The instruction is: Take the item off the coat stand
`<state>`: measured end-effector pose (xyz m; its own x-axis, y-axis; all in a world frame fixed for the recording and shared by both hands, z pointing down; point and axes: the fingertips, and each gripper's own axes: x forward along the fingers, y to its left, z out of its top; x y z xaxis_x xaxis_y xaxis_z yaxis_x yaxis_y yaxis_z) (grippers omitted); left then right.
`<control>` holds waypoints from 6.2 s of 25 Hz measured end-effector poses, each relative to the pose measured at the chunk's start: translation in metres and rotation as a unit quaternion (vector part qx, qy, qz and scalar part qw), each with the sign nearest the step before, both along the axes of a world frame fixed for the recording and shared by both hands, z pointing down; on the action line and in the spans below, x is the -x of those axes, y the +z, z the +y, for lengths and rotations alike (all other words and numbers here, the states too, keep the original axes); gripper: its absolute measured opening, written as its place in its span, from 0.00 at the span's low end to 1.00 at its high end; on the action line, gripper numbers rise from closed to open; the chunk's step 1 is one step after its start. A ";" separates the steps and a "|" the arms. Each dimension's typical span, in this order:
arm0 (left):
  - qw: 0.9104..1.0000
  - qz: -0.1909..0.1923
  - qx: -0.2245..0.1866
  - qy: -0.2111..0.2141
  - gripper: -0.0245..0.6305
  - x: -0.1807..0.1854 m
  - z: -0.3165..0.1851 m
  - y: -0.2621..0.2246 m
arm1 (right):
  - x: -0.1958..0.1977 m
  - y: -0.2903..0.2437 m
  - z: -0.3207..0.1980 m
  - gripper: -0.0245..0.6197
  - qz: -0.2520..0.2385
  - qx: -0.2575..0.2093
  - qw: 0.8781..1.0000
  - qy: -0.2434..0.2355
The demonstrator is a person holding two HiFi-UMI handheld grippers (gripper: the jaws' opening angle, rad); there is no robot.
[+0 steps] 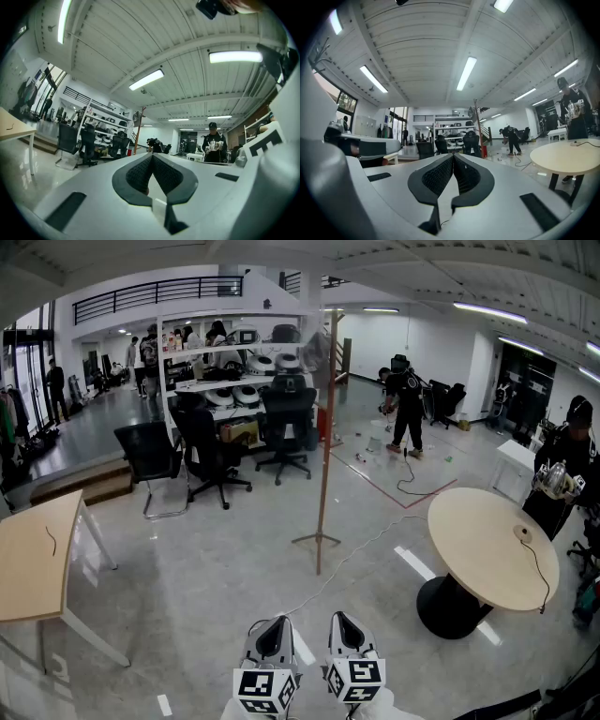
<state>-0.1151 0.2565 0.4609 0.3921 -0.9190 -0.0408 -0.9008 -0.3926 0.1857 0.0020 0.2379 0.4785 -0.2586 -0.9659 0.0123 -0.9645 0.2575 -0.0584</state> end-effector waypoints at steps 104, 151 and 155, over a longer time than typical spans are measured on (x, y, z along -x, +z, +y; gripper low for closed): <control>1.000 -0.009 -0.006 -0.001 0.02 -0.055 -0.530 -0.003 | -0.051 -0.005 -0.532 0.05 -0.002 -0.003 1.000 -0.016; 0.998 -0.009 0.011 -0.055 0.02 -0.080 -0.783 -0.009 | -0.059 -0.031 -0.796 0.05 -0.008 -0.020 0.996 -0.090; 0.998 -0.011 0.010 -0.057 0.02 -0.072 -0.792 -0.013 | -0.058 -0.049 -0.804 0.05 -0.004 -0.037 0.995 -0.090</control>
